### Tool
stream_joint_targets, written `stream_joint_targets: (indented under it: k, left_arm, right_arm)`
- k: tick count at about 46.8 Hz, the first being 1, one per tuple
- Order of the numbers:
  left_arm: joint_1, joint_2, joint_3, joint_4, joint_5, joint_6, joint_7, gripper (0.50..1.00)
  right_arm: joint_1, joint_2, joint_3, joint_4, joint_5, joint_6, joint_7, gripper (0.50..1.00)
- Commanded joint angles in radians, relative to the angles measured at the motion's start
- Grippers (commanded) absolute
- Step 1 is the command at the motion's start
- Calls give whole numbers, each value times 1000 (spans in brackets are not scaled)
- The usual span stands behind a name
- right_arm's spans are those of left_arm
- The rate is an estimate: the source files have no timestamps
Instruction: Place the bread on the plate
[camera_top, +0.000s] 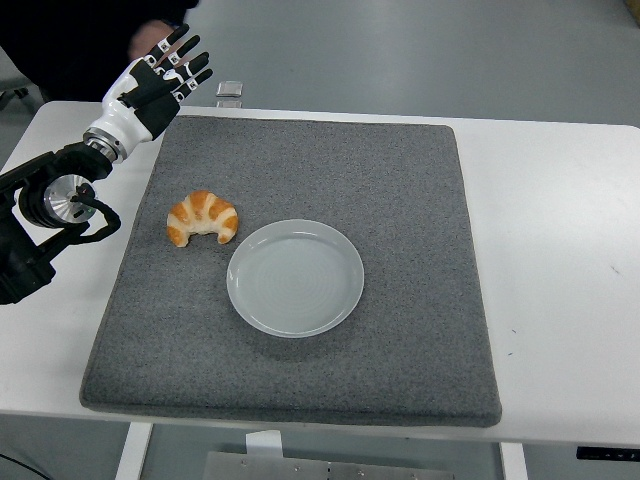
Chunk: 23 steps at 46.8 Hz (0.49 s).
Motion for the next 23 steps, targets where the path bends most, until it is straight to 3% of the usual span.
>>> stream_joint_targets:
  k: [1,23]
  left_arm:
    - [0,0,2,1,0,3,-1,990]
    - [-1,0,3,3,0,9,-1,990]
  right_arm:
    - [0,0,0,0,0,0,0,930]
    - [0,0,1,0,0,0,0,930]
